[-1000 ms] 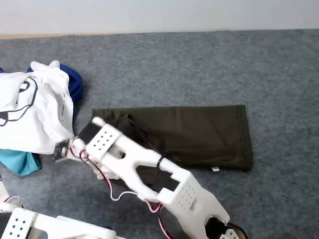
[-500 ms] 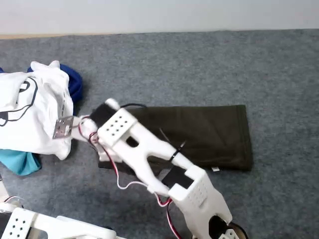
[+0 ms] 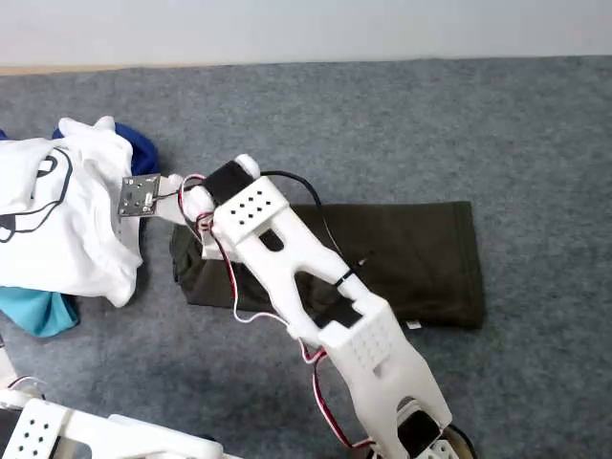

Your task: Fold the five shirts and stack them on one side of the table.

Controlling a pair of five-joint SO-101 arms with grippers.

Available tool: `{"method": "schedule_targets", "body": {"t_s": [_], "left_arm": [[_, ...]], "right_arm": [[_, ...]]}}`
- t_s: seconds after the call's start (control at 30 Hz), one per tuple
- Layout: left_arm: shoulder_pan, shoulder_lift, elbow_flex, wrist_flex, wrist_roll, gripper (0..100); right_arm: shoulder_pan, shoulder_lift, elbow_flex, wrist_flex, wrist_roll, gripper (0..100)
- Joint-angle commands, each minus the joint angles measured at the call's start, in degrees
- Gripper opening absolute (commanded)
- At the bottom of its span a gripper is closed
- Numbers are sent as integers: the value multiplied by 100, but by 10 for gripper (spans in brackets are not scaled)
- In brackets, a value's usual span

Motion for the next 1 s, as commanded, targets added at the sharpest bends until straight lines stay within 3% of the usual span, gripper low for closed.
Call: {"method": "schedule_targets", "body": {"t_s": [0.0, 0.17, 0.33, 0.47, 0.67, 0.87, 0.97], "left_arm": [[9, -70, -40, -114, -26, 98], [-9, -70, -40, -114, -26, 98], [18, -70, -40, -114, -26, 98], [18, -70, -40, -114, -26, 98], [26, -70, -40, -114, -26, 98], [26, -70, -31, -114, -26, 98], [26, -70, -48, -114, -26, 98]], "right_arm": [[189, 242, -774, -57, 88, 11], [453, 778, -1363, -13, 97, 28], [655, 919, -1767, 189, 62, 175], [840, 857, -1916, 163, 62, 197], [769, 752, -2593, 1218, 62, 185], [699, 277, -2145, 1288, -158, 13], [673, -180, -1442, 1288, -378, 10]]}}
